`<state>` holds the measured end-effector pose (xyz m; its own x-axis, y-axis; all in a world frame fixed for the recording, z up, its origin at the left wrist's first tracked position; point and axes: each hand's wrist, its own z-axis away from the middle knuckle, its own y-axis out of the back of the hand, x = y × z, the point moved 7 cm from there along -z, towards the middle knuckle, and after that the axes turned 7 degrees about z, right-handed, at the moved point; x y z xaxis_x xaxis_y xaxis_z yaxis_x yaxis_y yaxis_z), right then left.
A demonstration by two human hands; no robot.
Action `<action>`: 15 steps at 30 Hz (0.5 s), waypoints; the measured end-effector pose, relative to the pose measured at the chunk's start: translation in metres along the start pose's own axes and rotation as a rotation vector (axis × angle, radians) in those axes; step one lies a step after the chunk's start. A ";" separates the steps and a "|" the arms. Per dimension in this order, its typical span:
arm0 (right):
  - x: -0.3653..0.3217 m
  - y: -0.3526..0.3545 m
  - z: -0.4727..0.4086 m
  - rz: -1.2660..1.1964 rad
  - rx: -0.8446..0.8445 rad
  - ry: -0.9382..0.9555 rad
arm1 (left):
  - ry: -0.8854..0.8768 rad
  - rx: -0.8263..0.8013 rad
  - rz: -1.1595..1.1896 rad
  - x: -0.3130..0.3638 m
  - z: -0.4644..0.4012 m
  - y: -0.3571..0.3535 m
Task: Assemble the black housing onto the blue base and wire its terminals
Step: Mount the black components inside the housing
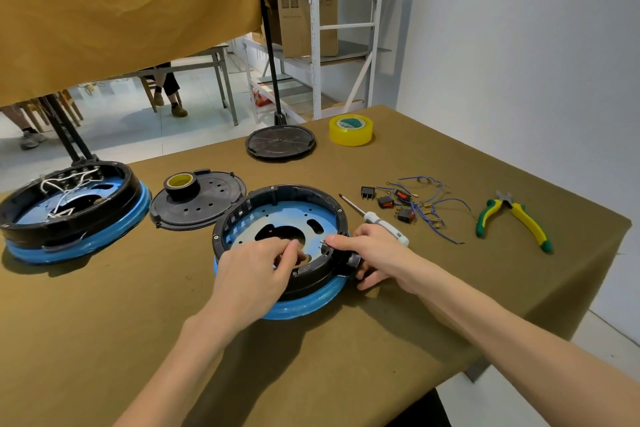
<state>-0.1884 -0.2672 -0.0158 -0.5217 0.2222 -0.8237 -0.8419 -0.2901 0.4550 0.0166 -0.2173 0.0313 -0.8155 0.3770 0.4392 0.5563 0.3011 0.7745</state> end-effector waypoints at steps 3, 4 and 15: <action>-0.003 -0.002 0.010 0.168 0.056 0.028 | -0.032 0.058 -0.023 0.002 0.001 0.001; -0.009 0.003 0.013 0.250 0.117 0.075 | -0.043 0.076 -0.024 0.002 0.002 0.002; -0.064 -0.009 -0.026 0.736 0.530 0.296 | -0.108 0.213 0.001 0.002 0.006 0.004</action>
<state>-0.1442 -0.3028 0.0245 -0.9507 -0.1140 -0.2885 -0.3071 0.2128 0.9276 0.0182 -0.2100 0.0322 -0.7996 0.4650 0.3799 0.5874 0.4745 0.6556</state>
